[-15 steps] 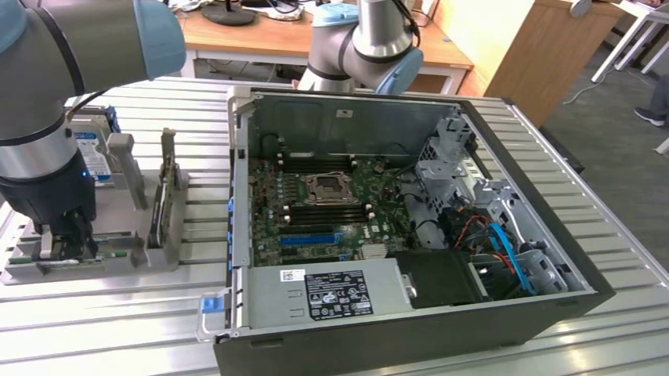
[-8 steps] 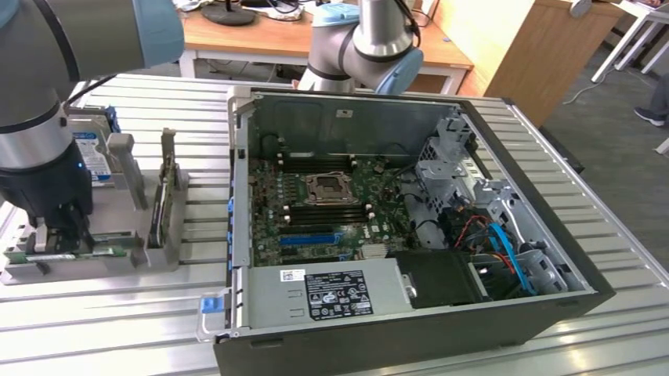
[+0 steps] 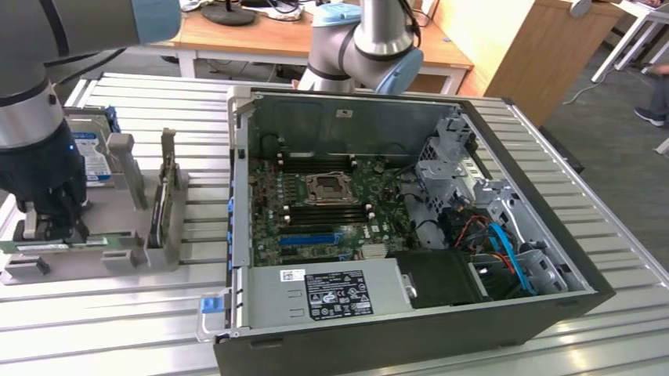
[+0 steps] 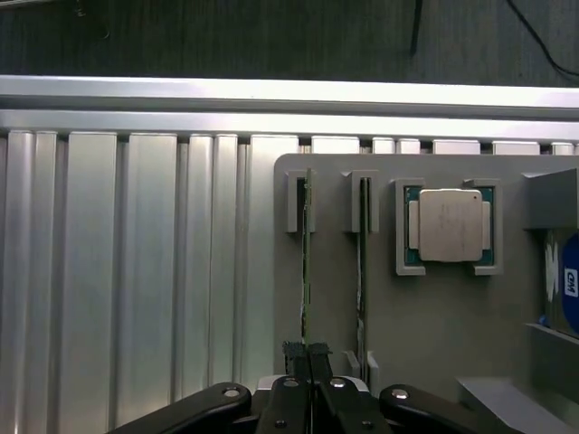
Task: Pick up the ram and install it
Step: 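Pick up the ram and move it above insertion slot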
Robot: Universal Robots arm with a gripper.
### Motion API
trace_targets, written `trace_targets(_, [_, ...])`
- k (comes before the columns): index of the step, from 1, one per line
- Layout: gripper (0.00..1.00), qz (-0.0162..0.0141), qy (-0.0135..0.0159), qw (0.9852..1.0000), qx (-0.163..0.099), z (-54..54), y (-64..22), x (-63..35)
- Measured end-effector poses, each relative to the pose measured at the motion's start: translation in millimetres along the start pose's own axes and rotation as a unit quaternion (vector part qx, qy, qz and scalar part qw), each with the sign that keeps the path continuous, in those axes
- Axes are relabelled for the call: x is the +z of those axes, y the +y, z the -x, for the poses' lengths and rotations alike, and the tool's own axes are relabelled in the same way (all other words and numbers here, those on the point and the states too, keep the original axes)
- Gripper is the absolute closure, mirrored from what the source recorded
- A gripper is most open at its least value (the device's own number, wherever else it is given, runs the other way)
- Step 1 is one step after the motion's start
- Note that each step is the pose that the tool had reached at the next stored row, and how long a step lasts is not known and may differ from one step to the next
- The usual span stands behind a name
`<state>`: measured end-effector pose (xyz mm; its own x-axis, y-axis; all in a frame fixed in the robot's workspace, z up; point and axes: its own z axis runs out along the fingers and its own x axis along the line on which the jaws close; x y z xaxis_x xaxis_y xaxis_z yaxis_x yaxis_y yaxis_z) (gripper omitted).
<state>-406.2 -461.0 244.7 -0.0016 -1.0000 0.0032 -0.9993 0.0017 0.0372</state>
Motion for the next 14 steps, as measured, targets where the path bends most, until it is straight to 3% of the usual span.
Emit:
trace_targets(5, [0.89, 0.0000, 0.0004, 1.0000, 0.000, -0.1, 0.6, -14.3])
trace_targets(14, [0.89, 0.0003, 0.0041, 1.0000, 0.000, -0.1, 1.6, -44.0])
